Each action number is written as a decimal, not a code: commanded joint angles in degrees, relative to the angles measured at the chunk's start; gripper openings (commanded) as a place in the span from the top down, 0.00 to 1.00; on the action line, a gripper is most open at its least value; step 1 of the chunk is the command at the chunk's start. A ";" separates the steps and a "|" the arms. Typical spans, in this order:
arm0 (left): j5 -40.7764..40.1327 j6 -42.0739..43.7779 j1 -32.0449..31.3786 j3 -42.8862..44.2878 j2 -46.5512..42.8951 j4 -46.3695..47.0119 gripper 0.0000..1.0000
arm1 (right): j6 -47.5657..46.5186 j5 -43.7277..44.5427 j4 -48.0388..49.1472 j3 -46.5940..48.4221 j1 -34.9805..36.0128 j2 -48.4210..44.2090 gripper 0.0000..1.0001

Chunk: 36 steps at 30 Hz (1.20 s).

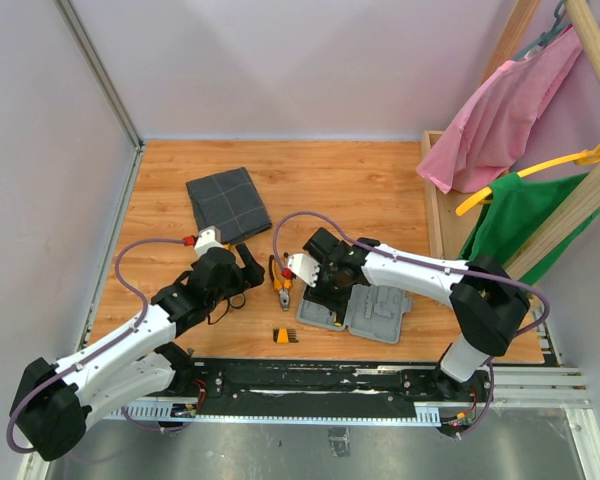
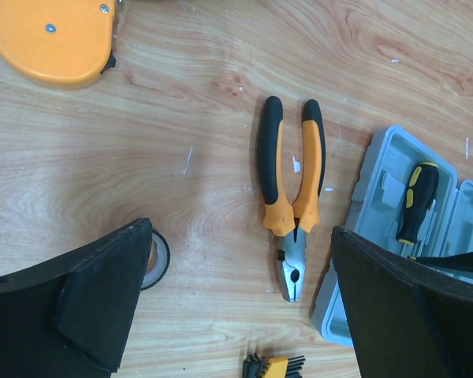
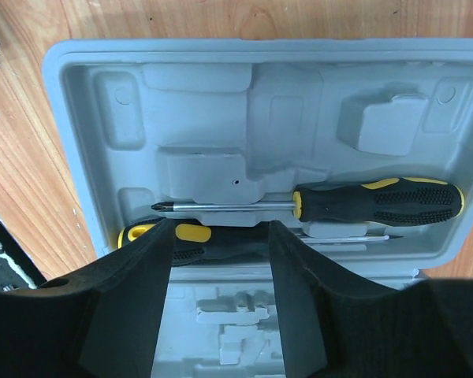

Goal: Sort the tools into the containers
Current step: Adjust the screwdriver in the storage box.

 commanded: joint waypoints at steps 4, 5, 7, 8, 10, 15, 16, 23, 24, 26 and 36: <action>1.08 -1.27 0.54 0.88 1.42 -0.04 0.02 | -1.25 1.49 0.74 0.07 0.60 1.09 0.49; 1.31 -1.41 0.54 0.83 1.57 0.05 0.02 | -1.24 1.36 1.08 -0.12 0.65 1.16 0.49; 1.59 -1.48 0.54 0.64 1.65 0.27 0.01 | -1.03 0.93 1.69 -0.42 0.54 1.37 0.50; 1.68 -1.48 0.54 0.62 1.70 0.33 0.02 | -0.79 0.69 1.93 -0.62 0.53 1.55 0.50; 1.70 -1.35 0.54 0.61 1.82 0.37 0.01 | -0.48 -0.02 2.30 -0.70 0.56 2.13 0.50; 1.68 -1.16 0.59 0.83 2.14 0.34 0.02 | -0.10 0.05 2.41 -0.81 0.60 3.76 0.50; 1.70 -1.08 0.59 0.87 2.22 0.36 0.02 | -0.07 0.25 2.34 -0.90 0.54 3.92 0.51; 1.62 -0.79 0.63 0.79 2.79 0.47 0.02 | 0.05 1.12 1.27 -1.17 0.53 4.96 0.51; 1.51 -0.81 0.63 0.76 2.87 0.39 0.01 | 0.12 1.17 1.26 -1.36 0.54 5.11 0.50; 1.44 -0.77 0.63 0.55 2.81 0.28 0.02 | 0.37 1.15 1.36 -1.68 0.56 5.44 0.50; 0.92 -0.79 0.67 0.24 2.27 -0.25 0.02 | 1.67 3.50 -0.42 -1.79 0.57 9.55 0.51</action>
